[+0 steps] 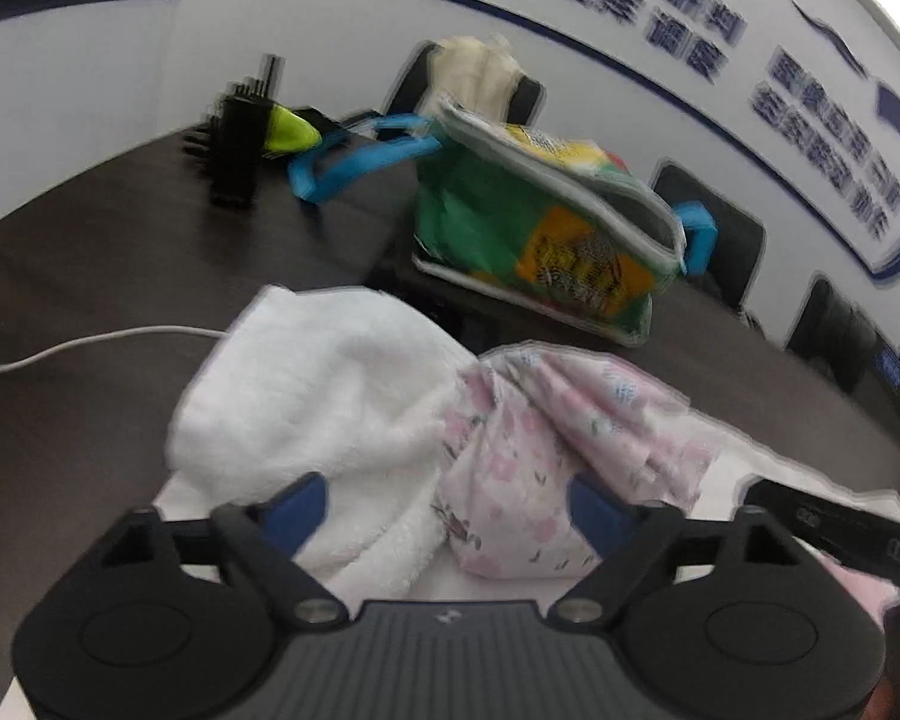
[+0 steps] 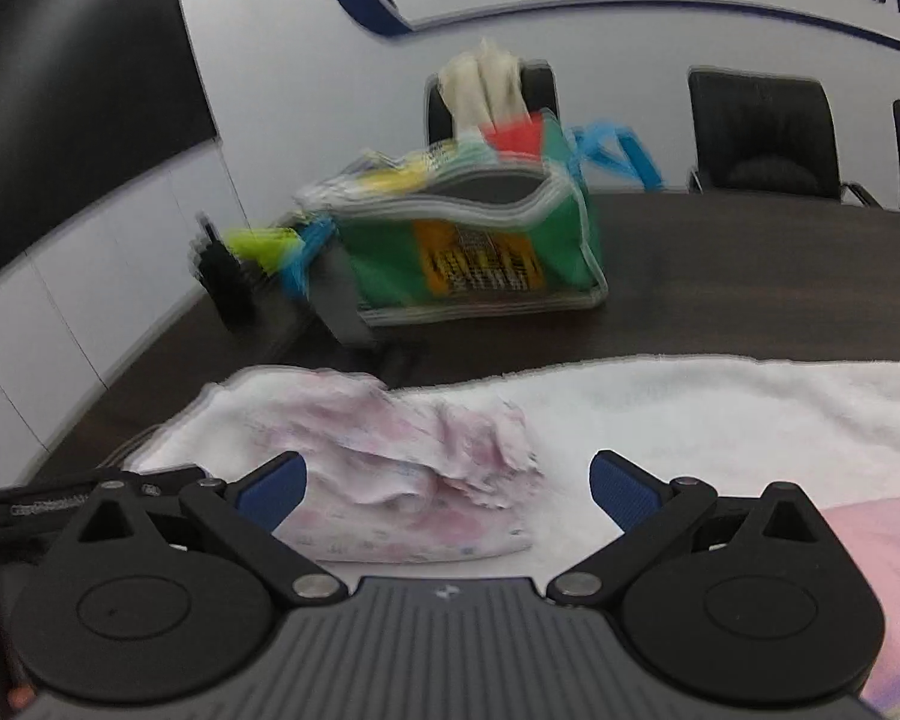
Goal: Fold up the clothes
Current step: 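Grasp the pink floral garment with both grippers and lift it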
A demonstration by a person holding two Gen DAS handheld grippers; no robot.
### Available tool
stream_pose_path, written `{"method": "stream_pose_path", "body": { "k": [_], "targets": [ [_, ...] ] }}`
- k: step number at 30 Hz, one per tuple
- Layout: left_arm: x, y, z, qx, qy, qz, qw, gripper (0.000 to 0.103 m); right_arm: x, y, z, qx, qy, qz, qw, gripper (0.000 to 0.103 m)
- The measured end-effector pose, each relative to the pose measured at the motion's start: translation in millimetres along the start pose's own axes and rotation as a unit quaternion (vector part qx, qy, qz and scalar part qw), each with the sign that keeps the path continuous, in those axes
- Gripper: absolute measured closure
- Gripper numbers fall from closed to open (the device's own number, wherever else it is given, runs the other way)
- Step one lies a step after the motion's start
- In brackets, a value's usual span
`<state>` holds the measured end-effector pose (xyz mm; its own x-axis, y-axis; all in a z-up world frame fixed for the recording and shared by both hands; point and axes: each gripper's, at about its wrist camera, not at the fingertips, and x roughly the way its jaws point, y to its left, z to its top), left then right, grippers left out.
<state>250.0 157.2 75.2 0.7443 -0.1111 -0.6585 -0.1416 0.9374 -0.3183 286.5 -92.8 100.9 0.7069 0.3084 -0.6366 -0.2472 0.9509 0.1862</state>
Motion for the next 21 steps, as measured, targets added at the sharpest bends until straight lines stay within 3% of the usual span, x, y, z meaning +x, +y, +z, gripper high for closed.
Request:
{"method": "stream_pose_path", "body": {
  "k": [3, 5, 6, 7, 8, 9, 10, 12, 14, 18, 21],
  "targets": [
    [19.5, -4.9, -6.7, 0.028, -0.003, -0.023, 0.9993, 0.020, 41.4, -3.6, -6.8, -0.003, 0.034, -0.014, 0.999, 0.001],
    [33.6, -5.4, -8.2, 0.018, -0.006, -0.005, 0.9998, 0.023, 58.8, -7.6, -10.1, 0.004, 0.039, -0.005, 0.999, 0.006],
    [38.9, -4.6, -8.0, 0.009, -0.005, -0.005, 0.9999, 0.031, 66.3, -9.8, -11.6, 0.009, 0.039, 0.001, 0.999, 0.007],
    [44.7, -2.1, -7.1, -0.005, -0.001, -0.016, 0.9999, 0.068, 73.6, -11.1, -11.6, 0.015, 0.040, 0.008, 0.999, 0.012],
    [48.2, 1.1, -7.1, -0.024, 0.007, -0.034, 0.9991, 0.096, 80.9, -11.6, -10.5, 0.022, 0.042, 0.017, 0.999, 0.038],
    [45.1, 3.8, -7.6, -0.043, 0.003, -0.044, 0.9981, 0.095, 88.2, -12.0, -9.4, 0.029, 0.044, 0.025, 0.998, 0.088],
    [41.5, 6.5, -8.1, -0.063, -0.001, -0.054, 0.9966, 0.095, 88.8, -10.7, -7.5, 0.034, 0.042, 0.037, 0.998, 0.098],
    [21.3, 5.4, -8.1, -0.058, -0.024, -0.059, 0.9963, 0.097, 79.1, -5.1, -2.4, 0.038, 0.033, 0.066, 0.997, 0.098],
    [-16.3, 3.1, -9.4, -0.045, -0.058, -0.078, 0.9942, 0.098, 41.8, 9.7, 5.5, 0.014, -0.018, 0.082, 0.996, 0.098],
    [-124.6, 3.2, -34.6, 0.003, -0.146, -0.134, 0.9801, 0.098, -85.5, 38.3, 13.2, -0.049, -0.121, 0.142, 0.981, 0.098],
    [-202.0, 11.4, -74.6, -0.002, -0.193, -0.161, 0.9678, 0.098, -187.6, 49.6, -0.7, -0.090, -0.180, 0.182, 0.962, 0.098]
  ]
}}
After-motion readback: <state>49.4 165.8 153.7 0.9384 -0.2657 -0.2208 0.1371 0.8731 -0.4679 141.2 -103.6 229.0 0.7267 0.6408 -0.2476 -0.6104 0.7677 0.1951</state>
